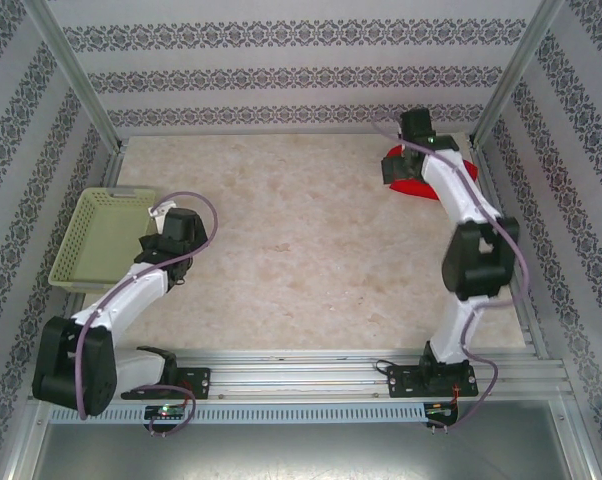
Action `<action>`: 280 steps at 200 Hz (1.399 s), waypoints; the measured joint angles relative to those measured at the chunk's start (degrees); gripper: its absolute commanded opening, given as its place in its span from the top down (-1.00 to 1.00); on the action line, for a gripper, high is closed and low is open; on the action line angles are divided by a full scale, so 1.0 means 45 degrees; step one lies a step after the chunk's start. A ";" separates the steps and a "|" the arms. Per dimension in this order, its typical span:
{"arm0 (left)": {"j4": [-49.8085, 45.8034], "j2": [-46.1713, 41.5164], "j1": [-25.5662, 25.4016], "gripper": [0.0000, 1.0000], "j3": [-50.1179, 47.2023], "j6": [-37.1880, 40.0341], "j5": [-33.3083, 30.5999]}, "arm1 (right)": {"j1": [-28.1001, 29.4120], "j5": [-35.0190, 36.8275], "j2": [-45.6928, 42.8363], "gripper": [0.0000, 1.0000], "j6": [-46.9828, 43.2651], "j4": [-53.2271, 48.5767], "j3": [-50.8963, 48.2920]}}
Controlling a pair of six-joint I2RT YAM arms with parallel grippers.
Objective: Fold the inside-out t-shirt
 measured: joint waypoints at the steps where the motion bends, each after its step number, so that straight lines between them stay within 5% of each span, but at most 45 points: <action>1: 0.0029 0.0019 0.0005 -1.00 -0.0005 0.0029 -0.0015 | 0.0034 0.0000 -0.0112 -0.96 0.0024 0.0078 -0.0121; 42: 0.2506 0.0335 0.0189 -1.00 -0.1001 0.1695 -0.0398 | 0.0442 -0.0073 -0.5435 -0.96 0.1093 0.4629 -0.7232; 97: 0.6664 0.1409 0.0379 -1.00 -0.3235 0.4090 0.0529 | 0.0602 0.0699 -0.7009 -0.96 0.1010 0.9559 -1.3464; 161: 1.0472 0.2137 0.0821 -1.00 -0.3769 0.5649 0.2977 | -0.0393 -0.0194 -0.6450 -0.96 0.0821 1.4013 -1.4756; 192: 1.4600 0.4415 0.1161 -1.00 -0.4721 0.5649 0.3871 | -0.0651 -0.1020 -0.6003 -0.96 0.0641 1.5314 -1.4921; 280: 1.3784 0.4629 0.2234 -1.00 -0.3541 0.4867 0.4634 | -0.1180 -0.2497 -0.4478 -0.96 0.0253 1.8768 -1.5815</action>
